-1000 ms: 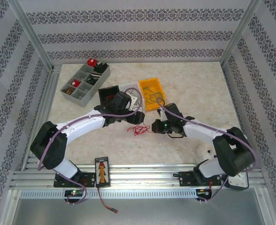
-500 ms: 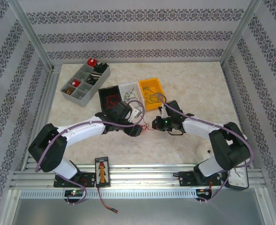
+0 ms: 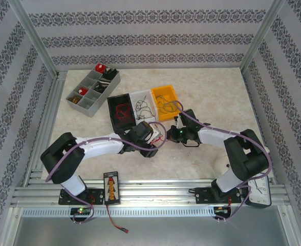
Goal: Untangle the cables
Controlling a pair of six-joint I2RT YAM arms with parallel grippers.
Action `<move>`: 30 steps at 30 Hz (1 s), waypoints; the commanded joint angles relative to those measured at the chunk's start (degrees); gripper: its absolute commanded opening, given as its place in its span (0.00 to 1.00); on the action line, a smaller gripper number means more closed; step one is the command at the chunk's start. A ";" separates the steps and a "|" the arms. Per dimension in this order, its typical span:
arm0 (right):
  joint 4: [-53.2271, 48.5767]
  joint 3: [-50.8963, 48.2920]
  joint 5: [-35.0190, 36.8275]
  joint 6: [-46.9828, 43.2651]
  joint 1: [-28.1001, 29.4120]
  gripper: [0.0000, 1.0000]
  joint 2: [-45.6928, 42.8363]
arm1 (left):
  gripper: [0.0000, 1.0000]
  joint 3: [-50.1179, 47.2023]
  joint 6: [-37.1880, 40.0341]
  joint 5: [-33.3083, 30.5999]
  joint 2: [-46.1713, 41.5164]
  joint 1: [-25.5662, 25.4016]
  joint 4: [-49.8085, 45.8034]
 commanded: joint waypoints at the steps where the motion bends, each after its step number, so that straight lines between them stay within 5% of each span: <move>1: 0.46 0.93 -1.62 0.37 -0.32 0.00 -1.48 | 0.55 0.31 -0.24 -4.97 2.41 -0.57 5.65; 13: 0.18 -0.89 -2.86 -0.17 -0.23 0.00 -3.82 | 0.40 0.67 -2.01 -12.95 9.58 -0.55 17.40; 20: -0.17 -1.71 -2.83 -0.09 -0.37 0.00 -4.67 | 0.01 -0.99 -1.41 -11.24 9.37 -0.49 25.87; 25: -0.44 -2.21 -2.26 0.59 -1.64 0.00 -5.61 | 0.00 -2.99 -4.15 -10.38 5.76 0.90 27.35; 30: -0.80 -3.51 -1.32 1.93 -5.64 0.00 -7.22 | 0.00 -8.92 -9.99 -0.76 -2.15 4.94 30.57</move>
